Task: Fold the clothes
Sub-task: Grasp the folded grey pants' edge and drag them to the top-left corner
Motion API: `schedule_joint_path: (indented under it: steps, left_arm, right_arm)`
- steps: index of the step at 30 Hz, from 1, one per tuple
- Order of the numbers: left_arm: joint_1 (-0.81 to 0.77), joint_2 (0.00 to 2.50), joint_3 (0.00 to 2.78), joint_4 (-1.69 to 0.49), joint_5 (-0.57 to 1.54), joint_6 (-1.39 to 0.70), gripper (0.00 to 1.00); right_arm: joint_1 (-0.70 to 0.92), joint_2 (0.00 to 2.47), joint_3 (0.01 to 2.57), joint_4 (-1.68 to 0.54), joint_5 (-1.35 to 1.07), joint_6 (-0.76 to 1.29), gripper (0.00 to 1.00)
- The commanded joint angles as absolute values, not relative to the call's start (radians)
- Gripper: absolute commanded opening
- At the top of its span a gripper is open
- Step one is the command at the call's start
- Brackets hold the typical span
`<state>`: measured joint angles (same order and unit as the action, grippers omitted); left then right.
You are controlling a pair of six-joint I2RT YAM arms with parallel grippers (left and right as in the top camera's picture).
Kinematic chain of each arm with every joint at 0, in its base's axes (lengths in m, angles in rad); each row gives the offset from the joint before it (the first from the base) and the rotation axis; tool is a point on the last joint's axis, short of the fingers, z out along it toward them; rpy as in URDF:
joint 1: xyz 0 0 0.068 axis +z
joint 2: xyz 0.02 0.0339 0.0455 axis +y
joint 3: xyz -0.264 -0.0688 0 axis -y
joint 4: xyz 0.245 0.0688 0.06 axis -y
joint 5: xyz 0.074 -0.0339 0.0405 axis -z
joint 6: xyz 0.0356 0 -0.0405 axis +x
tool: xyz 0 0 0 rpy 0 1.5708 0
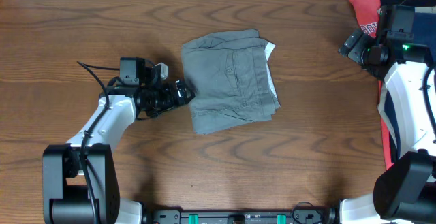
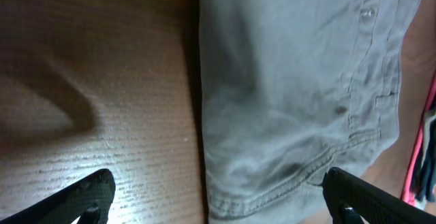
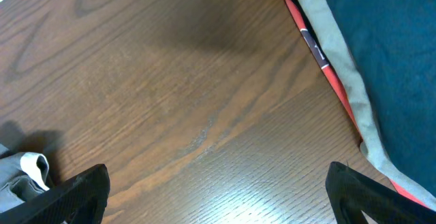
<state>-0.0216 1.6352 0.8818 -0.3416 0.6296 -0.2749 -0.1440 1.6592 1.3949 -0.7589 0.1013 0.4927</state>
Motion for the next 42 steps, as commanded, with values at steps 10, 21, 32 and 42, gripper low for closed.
schedule_joint_path:
  steps: [10,21,32,42]
  left_arm:
    - [-0.019,1.647,0.878,-0.293,0.643,-0.354,1.00]
    - [-0.019,1.698,0.878,-0.231,0.644,-0.406,0.98]
    - [-0.034,1.769,0.878,-0.167,0.645,-0.407,0.98]
    - [-0.133,1.826,0.878,-0.022,0.643,-0.479,0.98]
  right_arm:
    - [-0.143,1.646,1.410,-0.759,0.104,0.485,0.99]
    - [-0.143,1.646,1.410,-0.759,0.104,0.485,0.99]
    - [-0.143,1.646,1.410,-0.759,0.104,0.485,0.99]
    - [-0.143,1.646,1.410,-0.759,0.104,0.485,0.99]
